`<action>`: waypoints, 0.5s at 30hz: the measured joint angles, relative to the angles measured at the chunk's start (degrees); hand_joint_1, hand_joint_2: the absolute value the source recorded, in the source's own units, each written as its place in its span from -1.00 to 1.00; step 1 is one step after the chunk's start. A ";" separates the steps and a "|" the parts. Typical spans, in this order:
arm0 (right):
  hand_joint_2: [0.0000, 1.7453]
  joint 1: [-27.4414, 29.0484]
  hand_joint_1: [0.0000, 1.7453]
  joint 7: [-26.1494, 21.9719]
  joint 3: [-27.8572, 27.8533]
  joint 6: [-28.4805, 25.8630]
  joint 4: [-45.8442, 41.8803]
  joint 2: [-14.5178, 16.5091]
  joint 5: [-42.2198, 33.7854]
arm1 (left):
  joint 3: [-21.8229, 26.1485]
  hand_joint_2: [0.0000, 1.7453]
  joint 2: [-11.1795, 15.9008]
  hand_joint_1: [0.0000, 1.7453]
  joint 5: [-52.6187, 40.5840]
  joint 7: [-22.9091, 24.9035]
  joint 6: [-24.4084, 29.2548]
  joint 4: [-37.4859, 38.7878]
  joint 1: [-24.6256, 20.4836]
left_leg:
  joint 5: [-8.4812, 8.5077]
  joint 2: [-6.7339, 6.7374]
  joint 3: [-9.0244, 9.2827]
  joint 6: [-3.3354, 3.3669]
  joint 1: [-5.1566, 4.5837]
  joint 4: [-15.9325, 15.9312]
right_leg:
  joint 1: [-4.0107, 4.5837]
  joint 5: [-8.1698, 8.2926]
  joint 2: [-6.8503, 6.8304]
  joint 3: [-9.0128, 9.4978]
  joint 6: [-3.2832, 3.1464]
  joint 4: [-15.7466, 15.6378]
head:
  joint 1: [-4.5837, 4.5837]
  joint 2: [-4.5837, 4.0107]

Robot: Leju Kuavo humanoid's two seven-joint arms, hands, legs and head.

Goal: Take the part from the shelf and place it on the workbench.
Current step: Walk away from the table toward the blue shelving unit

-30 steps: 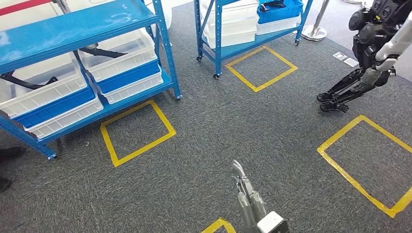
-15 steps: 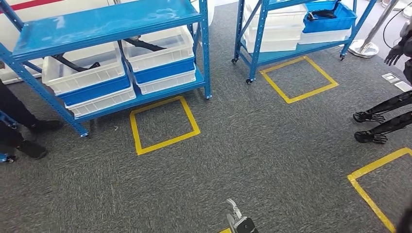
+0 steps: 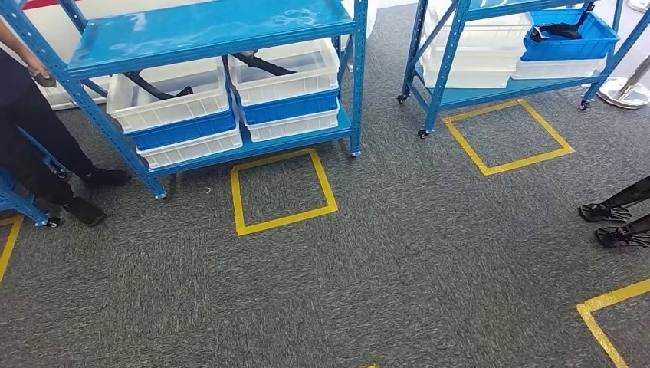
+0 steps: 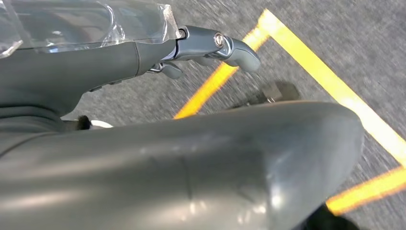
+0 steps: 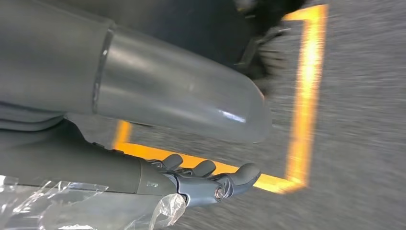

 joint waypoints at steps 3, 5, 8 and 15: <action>-1.00 -0.93 -1.00 1.15 0.13 0.61 7.03 2.19 -0.67 | 0.00 -1.00 -0.75 -1.00 0.00 0.72 0.73 -0.01 -0.04 | 0.50 -0.35 1.16 0.47 0.61 -1.23 | -0.07 -1.51 1.41 -0.36 0.86 1.85 | 0.04 0.00; -1.00 -1.37 -1.00 3.42 0.25 0.84 11.13 3.28 -0.99 | 0.00 -1.00 -1.23 -1.00 0.07 0.81 0.73 -0.01 -0.21 | 0.56 -0.59 1.59 0.83 0.79 -1.58 | -0.07 -4.95 2.91 -3.74 1.13 8.59 | 0.09 0.00; -1.00 -1.97 -1.00 7.60 0.44 1.17 16.33 4.58 -1.08 | 0.00 -1.00 -1.65 -1.00 0.35 0.81 0.47 -0.01 -0.25 | 0.31 -1.15 1.74 0.94 0.81 -1.51 | -0.17 -7.07 3.29 -8.56 1.53 16.68 | 0.10 0.01; -1.00 -3.21 -1.00 12.79 1.11 -1.33 24.08 7.24 -1.07 | 0.00 -1.00 -1.96 -1.00 1.72 0.85 0.21 -0.01 -0.18 | -1.39 -2.39 2.10 -1.03 0.78 -0.44 | -0.55 0.81 4.18 -1.25 0.80 0.36 | 0.01 0.01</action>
